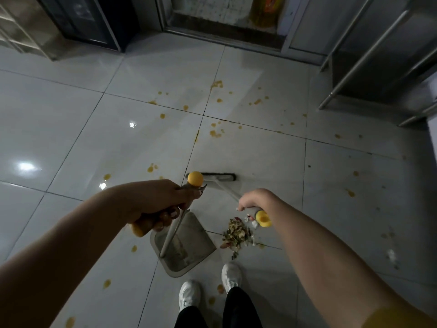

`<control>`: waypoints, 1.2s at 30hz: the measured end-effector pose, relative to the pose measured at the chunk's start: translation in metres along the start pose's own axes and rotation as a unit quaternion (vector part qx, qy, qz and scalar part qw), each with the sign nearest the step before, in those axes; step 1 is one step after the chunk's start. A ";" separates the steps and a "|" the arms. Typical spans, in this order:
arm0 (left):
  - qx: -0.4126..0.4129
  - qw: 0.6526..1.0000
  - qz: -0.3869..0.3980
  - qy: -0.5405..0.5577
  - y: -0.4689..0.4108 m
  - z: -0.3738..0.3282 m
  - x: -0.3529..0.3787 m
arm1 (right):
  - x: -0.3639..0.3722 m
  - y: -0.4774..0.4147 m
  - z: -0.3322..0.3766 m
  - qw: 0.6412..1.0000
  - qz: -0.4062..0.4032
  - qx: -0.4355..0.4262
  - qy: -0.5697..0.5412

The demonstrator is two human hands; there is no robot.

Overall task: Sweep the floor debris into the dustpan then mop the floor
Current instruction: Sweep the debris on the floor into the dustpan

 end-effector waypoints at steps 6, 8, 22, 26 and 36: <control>-0.003 0.999 0.016 -0.042 0.000 -0.008 0.009 | 0.020 0.021 -0.058 0.997 0.029 0.050 -0.050; -0.001 0.999 0.018 -0.049 0.000 -0.012 0.013 | 0.023 0.026 -0.081 0.994 0.021 0.045 -0.092; 0.004 0.998 0.003 -0.069 -0.015 -0.047 0.042 | -0.031 0.007 -0.144 0.934 -0.032 -0.081 -0.348; 0.004 0.998 -0.006 -0.060 -0.022 -0.053 0.047 | -0.047 -0.009 -0.144 0.940 -0.051 -0.071 -0.331; 0.000 0.999 -0.011 -0.048 -0.025 -0.039 0.065 | 0.004 -0.001 -0.170 0.969 -0.041 0.015 -0.244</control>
Point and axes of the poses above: each hand's wrist, its own y-axis away from the middle knuckle, its own x-axis out of the palm, z = x × y, the point moved 2 cm from there along -y, towards the middle knuckle, and after that the axes turned 13 degrees about z, right-handed, at the moved point
